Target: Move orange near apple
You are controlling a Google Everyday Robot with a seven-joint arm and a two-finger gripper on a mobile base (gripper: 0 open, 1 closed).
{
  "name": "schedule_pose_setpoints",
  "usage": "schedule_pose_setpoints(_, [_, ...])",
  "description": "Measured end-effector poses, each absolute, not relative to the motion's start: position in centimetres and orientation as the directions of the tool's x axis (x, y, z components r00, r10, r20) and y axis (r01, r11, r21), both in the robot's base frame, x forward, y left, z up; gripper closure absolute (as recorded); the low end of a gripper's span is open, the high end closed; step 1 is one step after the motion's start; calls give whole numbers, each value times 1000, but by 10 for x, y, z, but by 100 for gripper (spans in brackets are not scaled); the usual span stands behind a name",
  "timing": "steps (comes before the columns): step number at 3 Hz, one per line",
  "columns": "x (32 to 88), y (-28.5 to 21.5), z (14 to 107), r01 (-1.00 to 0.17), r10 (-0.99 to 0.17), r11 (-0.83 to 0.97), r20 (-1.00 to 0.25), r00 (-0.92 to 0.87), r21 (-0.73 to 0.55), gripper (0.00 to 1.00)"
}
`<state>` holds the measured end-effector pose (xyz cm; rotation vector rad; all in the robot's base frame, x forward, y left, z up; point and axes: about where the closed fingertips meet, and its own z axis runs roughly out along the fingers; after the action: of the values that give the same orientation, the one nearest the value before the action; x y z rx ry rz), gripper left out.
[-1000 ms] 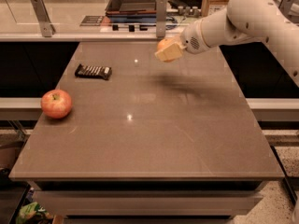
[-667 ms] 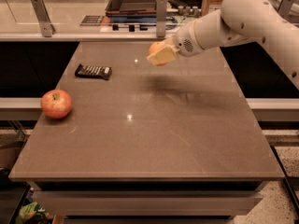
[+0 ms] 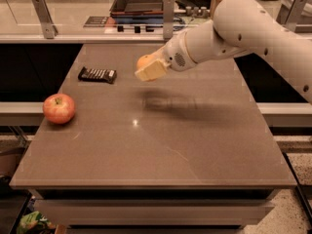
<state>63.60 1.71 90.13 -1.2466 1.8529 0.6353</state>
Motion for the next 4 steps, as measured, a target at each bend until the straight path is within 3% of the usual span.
schedule_pose_setpoints(4, [558, 95, 864, -940, -413, 340, -898, -150, 1, 100])
